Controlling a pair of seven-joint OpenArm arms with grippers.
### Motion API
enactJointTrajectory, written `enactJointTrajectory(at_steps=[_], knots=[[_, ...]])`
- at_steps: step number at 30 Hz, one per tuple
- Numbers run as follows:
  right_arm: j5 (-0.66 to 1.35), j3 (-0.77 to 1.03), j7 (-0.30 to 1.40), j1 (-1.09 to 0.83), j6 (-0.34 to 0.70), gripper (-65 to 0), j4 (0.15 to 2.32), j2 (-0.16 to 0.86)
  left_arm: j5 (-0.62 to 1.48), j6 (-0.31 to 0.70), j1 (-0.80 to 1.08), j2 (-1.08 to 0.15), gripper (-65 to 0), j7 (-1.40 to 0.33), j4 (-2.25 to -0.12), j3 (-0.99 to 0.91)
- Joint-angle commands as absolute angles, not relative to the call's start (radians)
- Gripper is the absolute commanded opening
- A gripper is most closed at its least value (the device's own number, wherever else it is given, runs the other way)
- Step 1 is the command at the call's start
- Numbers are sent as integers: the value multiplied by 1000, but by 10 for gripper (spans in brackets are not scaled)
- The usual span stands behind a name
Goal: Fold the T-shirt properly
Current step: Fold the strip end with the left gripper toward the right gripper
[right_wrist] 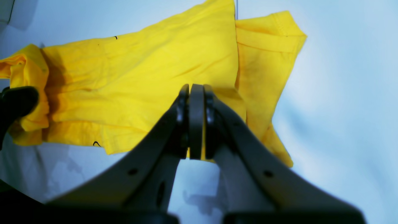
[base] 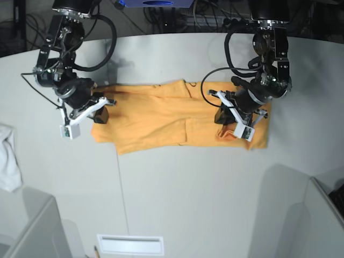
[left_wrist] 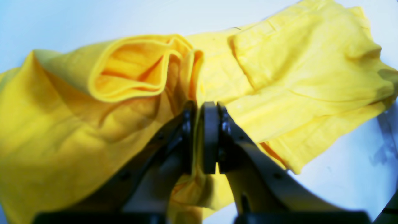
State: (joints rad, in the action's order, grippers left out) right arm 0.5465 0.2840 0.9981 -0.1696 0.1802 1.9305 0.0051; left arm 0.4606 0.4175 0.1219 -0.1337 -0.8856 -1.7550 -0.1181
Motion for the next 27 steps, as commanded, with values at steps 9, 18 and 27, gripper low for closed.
enactJointTrajectory(at_steps=[9,18,27], knots=[[562,288,980,-156,183,-650,1948,10,479,421,90,-116,-650,-863,-1770,-62],[562,288,981,-154,183,-650,1948,10,479,421,81,-116,-650,-863,-1736,-59],[562,288,981,-154,183,-650,1946,10,489,421,81,-114,-650,-863,-1721,-59]])
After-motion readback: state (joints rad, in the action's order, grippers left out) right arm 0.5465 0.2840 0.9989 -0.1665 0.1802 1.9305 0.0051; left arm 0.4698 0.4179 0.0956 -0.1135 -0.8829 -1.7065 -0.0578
